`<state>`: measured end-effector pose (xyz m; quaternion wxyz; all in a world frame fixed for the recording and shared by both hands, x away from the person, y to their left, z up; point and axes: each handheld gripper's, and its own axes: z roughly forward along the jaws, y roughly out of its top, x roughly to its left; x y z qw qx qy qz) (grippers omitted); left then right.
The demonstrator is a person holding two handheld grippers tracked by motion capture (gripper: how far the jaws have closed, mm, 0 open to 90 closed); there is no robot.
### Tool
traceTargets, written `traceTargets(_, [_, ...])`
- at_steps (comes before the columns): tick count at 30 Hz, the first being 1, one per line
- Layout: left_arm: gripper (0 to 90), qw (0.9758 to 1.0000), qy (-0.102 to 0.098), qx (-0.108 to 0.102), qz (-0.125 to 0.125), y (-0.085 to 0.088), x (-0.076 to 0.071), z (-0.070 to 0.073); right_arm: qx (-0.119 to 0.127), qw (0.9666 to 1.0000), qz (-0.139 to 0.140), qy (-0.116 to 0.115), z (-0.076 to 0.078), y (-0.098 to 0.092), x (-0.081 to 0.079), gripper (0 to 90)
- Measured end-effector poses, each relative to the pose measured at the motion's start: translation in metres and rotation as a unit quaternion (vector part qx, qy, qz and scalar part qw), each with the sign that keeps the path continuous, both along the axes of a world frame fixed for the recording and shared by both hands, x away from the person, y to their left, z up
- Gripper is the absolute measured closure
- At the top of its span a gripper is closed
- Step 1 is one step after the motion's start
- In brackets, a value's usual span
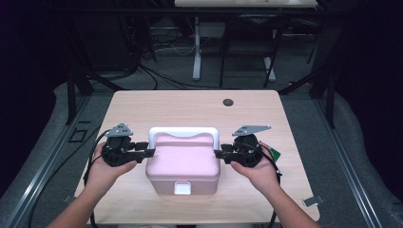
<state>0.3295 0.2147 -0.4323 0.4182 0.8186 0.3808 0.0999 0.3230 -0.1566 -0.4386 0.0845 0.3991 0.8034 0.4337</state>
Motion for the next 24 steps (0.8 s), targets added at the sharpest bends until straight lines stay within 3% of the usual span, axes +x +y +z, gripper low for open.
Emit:
traceTargets(4, [57.9,0.9999,0.012,-0.003,0.0,0.0,0.005,-0.002,0.005,1.0,0.001,0.002,-0.001,0.003,0.005,60.3])
traceTargets(11, [58.0,0.9999,0.011,-0.009,0.001,-0.004,0.009,-0.004,0.011,0.9999,0.01,0.003,-0.002,0.007,0.011,60.6])
traceTargets(24, [64.9,0.9998,-0.015,0.002,-0.008,-0.002,-0.004,0.0,0.001,0.9994,0.02,-0.027,0.001,0.007,0.001,68.9])
